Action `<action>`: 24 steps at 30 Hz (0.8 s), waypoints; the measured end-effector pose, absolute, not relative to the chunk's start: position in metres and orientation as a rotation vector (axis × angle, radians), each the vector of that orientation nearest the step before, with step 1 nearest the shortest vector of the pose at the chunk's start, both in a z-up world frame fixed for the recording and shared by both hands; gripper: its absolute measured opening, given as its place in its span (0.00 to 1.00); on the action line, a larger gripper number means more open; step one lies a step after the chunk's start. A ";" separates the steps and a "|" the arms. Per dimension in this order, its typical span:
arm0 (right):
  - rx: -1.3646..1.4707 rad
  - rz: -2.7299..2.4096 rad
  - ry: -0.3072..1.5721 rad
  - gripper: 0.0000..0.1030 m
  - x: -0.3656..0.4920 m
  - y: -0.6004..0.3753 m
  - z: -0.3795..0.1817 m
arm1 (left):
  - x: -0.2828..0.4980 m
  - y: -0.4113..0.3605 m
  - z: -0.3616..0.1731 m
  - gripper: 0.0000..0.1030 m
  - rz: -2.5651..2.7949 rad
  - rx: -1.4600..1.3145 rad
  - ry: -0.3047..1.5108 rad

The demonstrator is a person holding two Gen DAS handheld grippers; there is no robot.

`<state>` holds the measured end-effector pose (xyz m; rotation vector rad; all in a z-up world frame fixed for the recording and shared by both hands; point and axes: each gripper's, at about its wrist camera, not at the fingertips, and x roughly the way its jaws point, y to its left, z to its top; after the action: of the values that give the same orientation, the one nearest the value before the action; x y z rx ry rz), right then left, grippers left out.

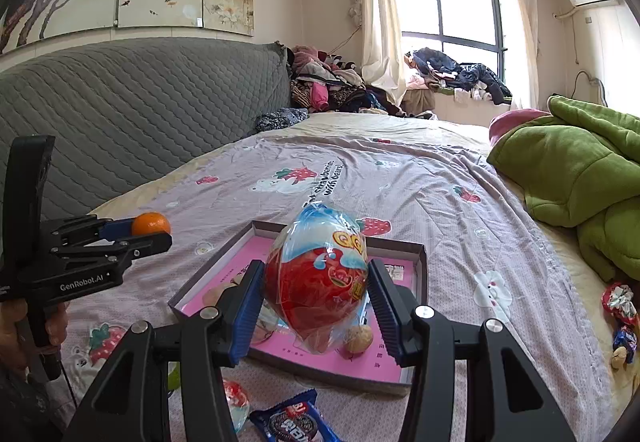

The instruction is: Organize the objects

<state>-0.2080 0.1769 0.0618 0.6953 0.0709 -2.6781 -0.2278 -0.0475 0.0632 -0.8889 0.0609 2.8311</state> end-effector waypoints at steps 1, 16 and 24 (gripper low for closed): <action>0.694 -2.678 0.071 0.50 -0.209 0.177 0.061 | -0.230 -0.048 0.063 0.39 2.834 -0.889 0.060; 0.777 -2.683 0.103 0.50 -0.230 0.175 0.039 | -0.254 -0.045 0.029 0.39 2.819 -0.988 0.095; 0.824 -2.656 0.156 0.50 -0.237 0.165 0.017 | -0.260 -0.038 0.010 0.39 2.796 -1.034 0.130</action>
<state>-0.2375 0.1648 0.0174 0.8238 0.1562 -2.6557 -0.2599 -0.0382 0.0100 -1.0344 0.1302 2.7962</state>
